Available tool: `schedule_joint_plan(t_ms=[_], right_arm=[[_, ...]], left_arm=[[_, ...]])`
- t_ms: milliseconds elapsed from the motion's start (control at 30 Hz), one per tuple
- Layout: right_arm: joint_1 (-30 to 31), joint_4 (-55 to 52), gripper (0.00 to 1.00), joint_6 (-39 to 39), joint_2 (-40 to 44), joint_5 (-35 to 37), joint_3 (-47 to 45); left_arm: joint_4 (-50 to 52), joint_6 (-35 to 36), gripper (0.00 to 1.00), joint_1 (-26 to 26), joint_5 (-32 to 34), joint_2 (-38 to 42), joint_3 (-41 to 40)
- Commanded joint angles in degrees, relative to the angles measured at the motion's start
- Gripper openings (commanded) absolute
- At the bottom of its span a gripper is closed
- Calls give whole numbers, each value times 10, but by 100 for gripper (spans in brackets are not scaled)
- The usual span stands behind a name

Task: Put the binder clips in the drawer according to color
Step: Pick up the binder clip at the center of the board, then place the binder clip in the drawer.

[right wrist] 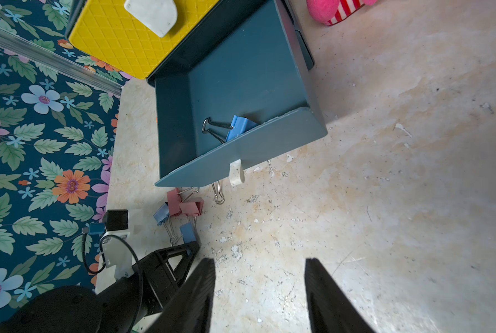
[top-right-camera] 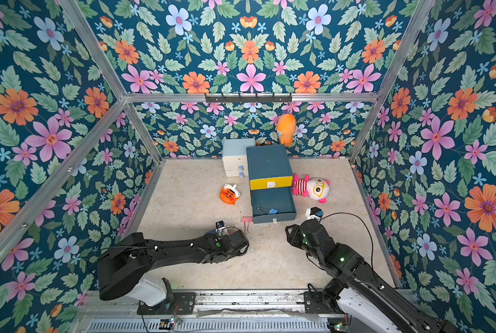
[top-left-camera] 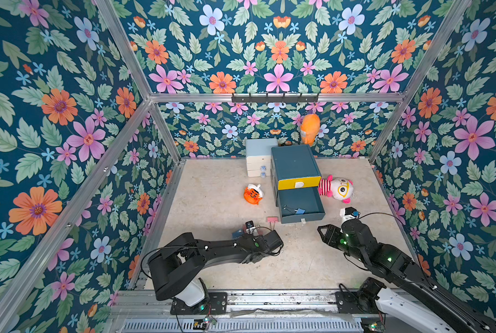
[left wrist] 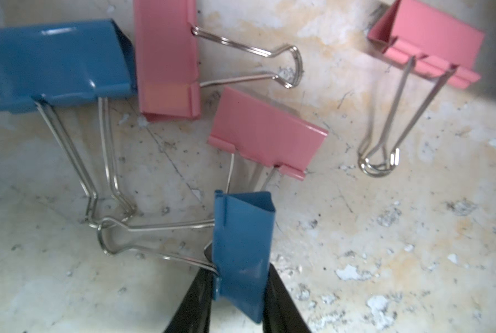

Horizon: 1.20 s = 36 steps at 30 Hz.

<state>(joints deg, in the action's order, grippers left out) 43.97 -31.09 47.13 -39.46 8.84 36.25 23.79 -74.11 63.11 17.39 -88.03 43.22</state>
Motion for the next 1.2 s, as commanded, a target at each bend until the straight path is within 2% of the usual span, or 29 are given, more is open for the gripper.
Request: schedule_joint_plan(t_ms=[0,267,400,500,667,867,1067,1167], right_arm=[[0,10,53,8,-1,1,-2],[1,12,53,9,-2,3,-3],[1,8,53,6,-2,6,-3],[1,7,53,4,-4,6,-4],[1,4,53,-2,-3,0,0],[2,-2,52,0,3,0,7],[2,-4,52,-9,1,-12,12],[2,2,52,-15,-3,-28,13]], left_arm=[[7,6,30,0,1,5,1],[38,7,27,19,19,17,32],[80,30,27,32,40,27,101],[81,85,28,28,47,30,167],[87,212,28,-3,0,-38,329],[96,274,28,-38,-63,-160,487],[82,284,35,-62,-106,-227,534],[75,286,48,-66,-113,-231,536]])
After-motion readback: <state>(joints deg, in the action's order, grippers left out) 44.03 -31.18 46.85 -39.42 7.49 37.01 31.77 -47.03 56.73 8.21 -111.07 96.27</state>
